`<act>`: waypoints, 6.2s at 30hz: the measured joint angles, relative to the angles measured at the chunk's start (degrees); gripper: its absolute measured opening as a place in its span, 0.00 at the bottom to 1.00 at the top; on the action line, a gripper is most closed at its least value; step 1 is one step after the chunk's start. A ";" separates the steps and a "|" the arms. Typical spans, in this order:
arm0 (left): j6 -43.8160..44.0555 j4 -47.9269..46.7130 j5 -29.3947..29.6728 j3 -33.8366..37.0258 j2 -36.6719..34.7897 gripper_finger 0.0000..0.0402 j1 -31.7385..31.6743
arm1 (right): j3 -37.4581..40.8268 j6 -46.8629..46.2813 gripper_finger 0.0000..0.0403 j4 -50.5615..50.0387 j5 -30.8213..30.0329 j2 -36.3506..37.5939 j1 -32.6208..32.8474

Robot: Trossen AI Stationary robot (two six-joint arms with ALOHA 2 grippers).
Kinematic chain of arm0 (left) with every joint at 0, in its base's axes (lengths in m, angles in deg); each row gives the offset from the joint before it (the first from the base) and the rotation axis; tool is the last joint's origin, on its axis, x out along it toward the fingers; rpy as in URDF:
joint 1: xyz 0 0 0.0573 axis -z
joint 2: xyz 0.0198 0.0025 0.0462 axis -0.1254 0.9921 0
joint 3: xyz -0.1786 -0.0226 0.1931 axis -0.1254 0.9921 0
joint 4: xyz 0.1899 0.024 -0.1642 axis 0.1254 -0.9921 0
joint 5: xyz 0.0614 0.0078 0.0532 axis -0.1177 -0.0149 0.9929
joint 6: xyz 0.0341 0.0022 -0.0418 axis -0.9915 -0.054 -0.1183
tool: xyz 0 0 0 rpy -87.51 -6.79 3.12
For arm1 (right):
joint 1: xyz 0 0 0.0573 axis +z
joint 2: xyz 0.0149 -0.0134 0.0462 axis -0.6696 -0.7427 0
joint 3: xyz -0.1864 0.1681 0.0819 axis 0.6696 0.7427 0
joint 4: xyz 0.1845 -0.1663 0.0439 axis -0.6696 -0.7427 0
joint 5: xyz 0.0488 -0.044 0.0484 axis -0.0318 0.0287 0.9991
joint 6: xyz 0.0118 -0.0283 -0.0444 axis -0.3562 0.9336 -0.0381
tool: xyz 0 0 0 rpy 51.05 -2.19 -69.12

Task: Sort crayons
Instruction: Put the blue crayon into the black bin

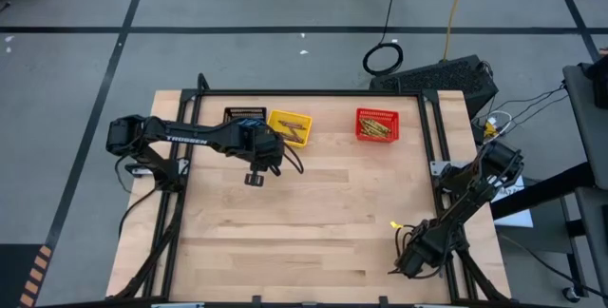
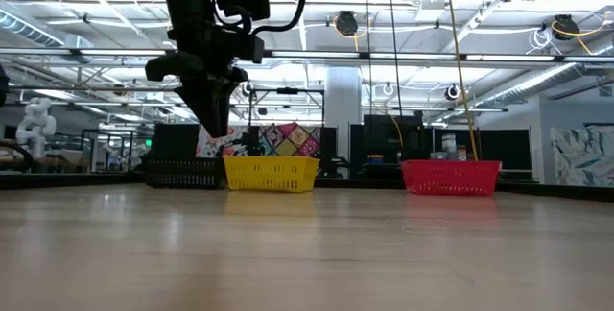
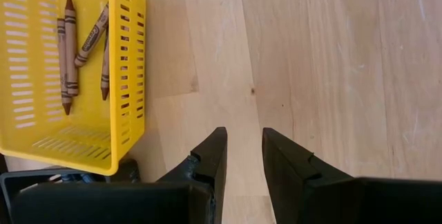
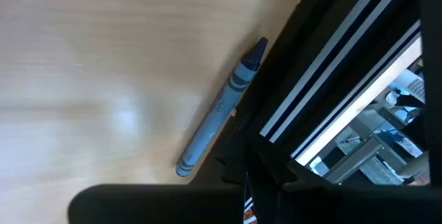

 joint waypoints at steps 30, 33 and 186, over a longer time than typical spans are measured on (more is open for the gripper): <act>-0.03 -0.09 0.00 0.00 0.00 0.21 0.00 | 5.81 3.26 0.00 7.64 -0.20 0.04 -1.68; -0.04 -0.09 0.00 0.00 0.00 0.21 0.00 | 5.90 3.30 0.00 8.39 -0.16 0.02 -1.96; 14.04 -4.60 0.59 -0.01 -0.02 0.21 -0.01 | -5.75 20.96 0.12 22.13 -33.53 0.85 5.75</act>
